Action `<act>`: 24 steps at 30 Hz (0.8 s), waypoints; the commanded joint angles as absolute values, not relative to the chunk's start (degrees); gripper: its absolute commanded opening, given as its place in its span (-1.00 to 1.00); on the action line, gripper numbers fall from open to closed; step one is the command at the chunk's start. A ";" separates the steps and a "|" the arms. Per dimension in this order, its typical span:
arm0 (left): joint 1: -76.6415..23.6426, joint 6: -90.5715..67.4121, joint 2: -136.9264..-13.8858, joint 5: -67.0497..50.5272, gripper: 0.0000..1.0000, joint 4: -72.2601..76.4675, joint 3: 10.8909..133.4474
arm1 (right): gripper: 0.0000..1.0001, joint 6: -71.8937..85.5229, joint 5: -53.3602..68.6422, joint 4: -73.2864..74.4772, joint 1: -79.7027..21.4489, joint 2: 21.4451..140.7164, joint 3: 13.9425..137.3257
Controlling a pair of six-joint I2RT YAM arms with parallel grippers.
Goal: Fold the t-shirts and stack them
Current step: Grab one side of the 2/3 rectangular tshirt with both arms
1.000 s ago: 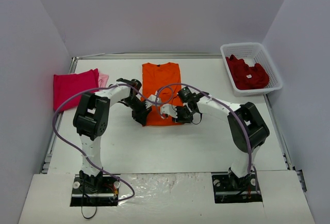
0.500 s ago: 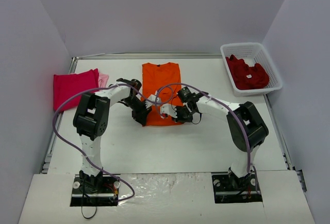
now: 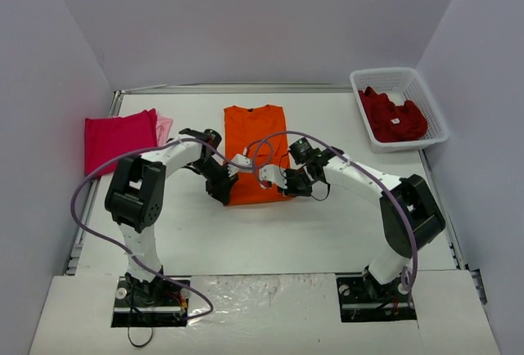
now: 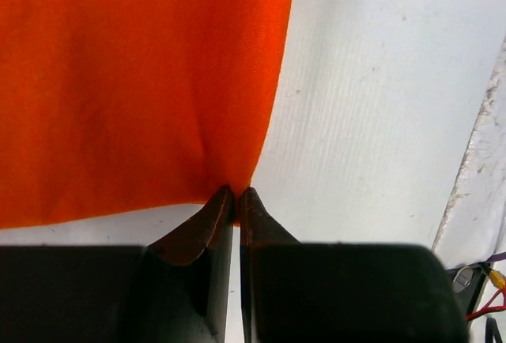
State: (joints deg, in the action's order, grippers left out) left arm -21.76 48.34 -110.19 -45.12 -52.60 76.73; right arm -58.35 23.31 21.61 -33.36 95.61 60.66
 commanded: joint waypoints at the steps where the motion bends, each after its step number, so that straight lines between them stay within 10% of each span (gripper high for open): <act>1: -21.97 47.73 -104.51 -46.58 -0.95 -54.76 75.33 | -1.00 -57.66 24.70 26.89 -33.05 91.24 59.24; 24: -26.37 54.40 -93.43 -49.13 -0.95 -64.68 70.92 | -1.00 -59.94 29.70 43.94 -33.66 81.92 59.06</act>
